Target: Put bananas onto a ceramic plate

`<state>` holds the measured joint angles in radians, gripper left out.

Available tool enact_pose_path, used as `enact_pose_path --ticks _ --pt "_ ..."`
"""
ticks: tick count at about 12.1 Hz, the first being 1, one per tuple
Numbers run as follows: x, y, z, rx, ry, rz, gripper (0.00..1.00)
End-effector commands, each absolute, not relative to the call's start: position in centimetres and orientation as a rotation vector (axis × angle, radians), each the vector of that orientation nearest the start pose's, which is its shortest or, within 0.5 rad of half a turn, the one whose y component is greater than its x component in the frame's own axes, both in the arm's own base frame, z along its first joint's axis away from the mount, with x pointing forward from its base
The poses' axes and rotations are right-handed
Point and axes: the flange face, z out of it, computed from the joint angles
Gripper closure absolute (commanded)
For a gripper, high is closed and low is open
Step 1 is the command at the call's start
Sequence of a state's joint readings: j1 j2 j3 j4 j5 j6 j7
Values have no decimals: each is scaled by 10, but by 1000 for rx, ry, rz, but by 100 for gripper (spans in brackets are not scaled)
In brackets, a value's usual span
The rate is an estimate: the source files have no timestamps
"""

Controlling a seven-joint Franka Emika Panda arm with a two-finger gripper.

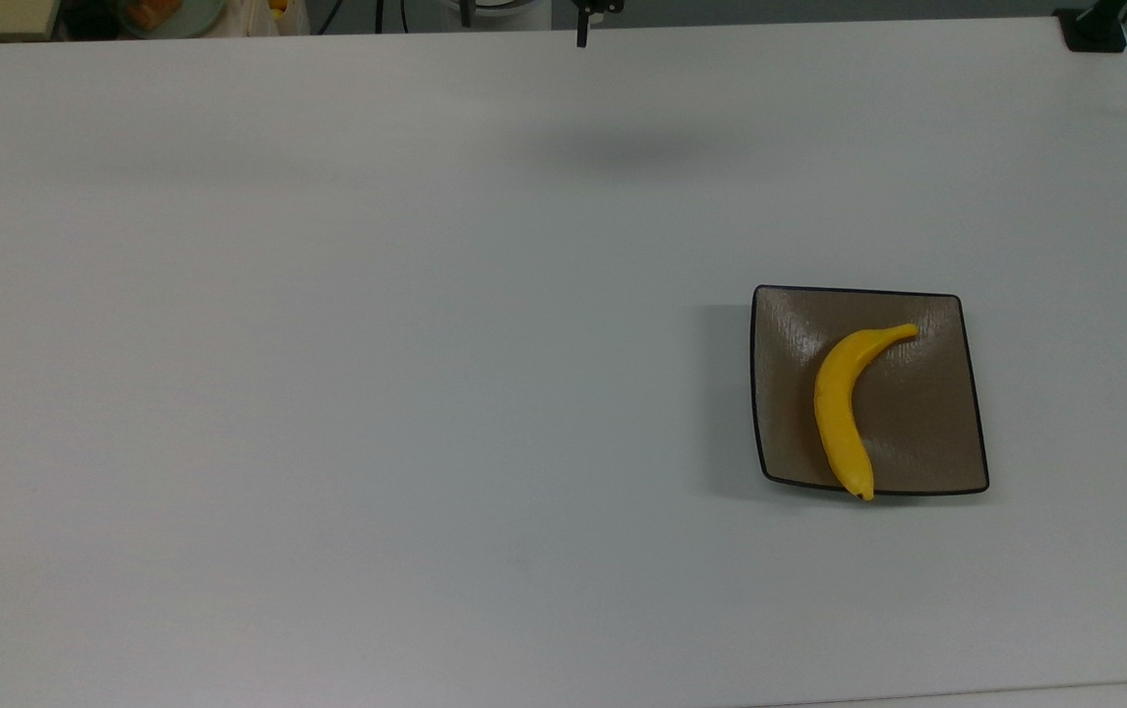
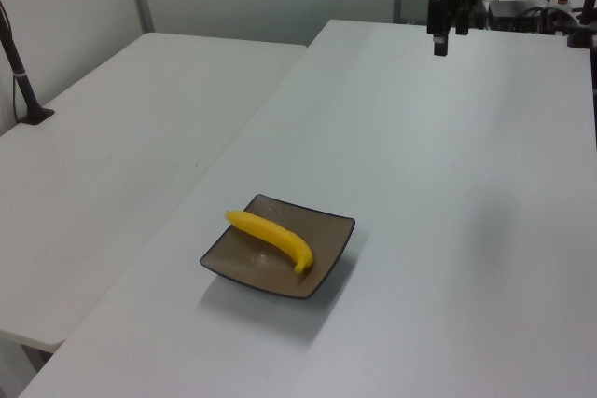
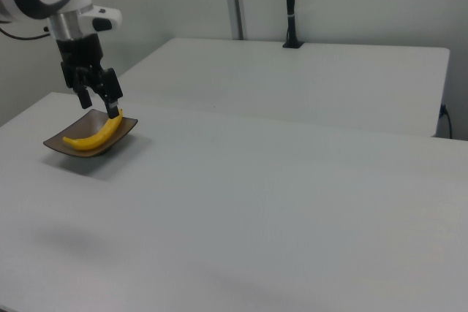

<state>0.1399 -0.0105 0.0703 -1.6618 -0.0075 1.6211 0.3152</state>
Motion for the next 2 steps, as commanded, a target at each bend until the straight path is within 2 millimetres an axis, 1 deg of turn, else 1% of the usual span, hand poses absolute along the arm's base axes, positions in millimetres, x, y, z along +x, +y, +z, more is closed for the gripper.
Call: enact_pose_path --ticks 1,2 --pt "548 109 584 -3079 67 -137 0" --pt "549 108 584 -3080 54 -146 0"
